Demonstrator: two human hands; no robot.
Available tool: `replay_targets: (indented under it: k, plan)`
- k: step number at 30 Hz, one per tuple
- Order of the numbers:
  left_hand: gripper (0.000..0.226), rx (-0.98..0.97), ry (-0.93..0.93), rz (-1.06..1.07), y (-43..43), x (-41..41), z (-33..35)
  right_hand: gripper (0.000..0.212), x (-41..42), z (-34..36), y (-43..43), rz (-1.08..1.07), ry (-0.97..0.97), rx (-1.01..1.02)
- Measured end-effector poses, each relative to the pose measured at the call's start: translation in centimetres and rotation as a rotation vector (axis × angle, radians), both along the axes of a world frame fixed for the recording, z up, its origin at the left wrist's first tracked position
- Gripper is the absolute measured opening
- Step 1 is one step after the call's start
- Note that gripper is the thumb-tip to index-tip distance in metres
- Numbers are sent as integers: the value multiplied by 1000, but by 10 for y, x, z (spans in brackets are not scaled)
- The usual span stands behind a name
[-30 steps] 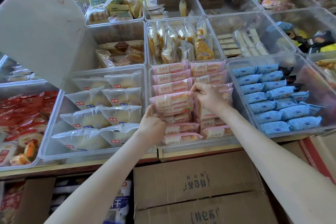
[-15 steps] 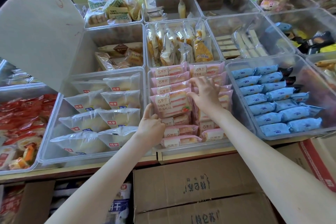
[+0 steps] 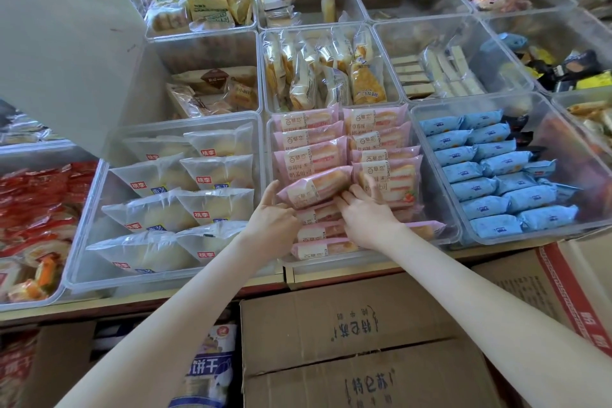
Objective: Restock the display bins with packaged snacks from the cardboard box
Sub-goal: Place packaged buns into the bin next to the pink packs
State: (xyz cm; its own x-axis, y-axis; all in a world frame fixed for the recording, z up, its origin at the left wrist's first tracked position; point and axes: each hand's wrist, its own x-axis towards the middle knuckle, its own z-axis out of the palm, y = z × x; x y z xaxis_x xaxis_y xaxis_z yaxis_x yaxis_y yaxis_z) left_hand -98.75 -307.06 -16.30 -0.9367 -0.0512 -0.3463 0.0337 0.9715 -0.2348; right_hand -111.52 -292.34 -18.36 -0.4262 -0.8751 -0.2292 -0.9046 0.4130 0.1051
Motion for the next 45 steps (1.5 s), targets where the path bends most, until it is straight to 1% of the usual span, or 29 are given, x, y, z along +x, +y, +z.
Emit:
replay_targets:
  k: [4,8,11,13,14,15,17,18,20,22,25,27,29,30,32,34,37,39,42,44,45]
  plan:
    - [33,29,69,80,2,-4,-2,39,-5,3,9,8,-34,17]
    - [36,21,110,114,-1,-11,-2,45,-5,5,15,7,-31,21]
    - [31,48,159,139,-10,-15,-1,50,-5,5,12,-14,-60,25]
    - [28,77,254,200,-17,-18,-3,52,-7,5,11,-30,-103,-7]
    - [26,58,310,230,-20,-19,-6,51,-8,5,12,-30,-117,-21]
    - [31,8,366,262,-20,-21,-7,50,-8,5,12,-22,-121,-26]
    - [56,-73,414,352,-21,-25,-13,47,-7,6,13,-6,-119,-21]
    - [60,-81,439,402,-20,-28,-10,45,-7,6,13,-4,-118,-22]
    - [49,-59,471,483,-21,-34,-9,45,-6,7,13,-3,-112,-27]
    - [32,-41,475,523,-22,-39,-3,53,-4,8,13,10,-120,-15]
    - [18,-55,452,488,-29,-44,6,77,-5,10,13,40,-149,40]
    - [19,8,476,447,-32,-50,17,89,-9,13,13,15,-244,91]
    - [29,120,568,453,-35,-54,34,94,-14,18,11,-19,-332,140]
    - [31,180,637,463,-36,-55,43,95,-16,20,10,-20,-341,165]
    - [24,269,742,451,-37,-54,56,95,-18,22,9,6,-320,195]
    - [16,298,830,424,-40,-51,63,92,-16,19,9,38,-296,201]
    - [12,320,915,407,-44,-44,65,86,-14,15,7,67,-275,187]
    - [10,321,948,420,-48,-40,61,78,-16,17,2,73,-242,136]
    - [8,358,984,453,-51,-33,58,61,-20,24,-13,100,-154,67]
    - [9,394,1000,483,-51,-30,59,54,-19,27,-26,112,-149,12]
    - [10,411,1013,486,-50,-30,59,51,-19,29,-29,91,-157,-50]
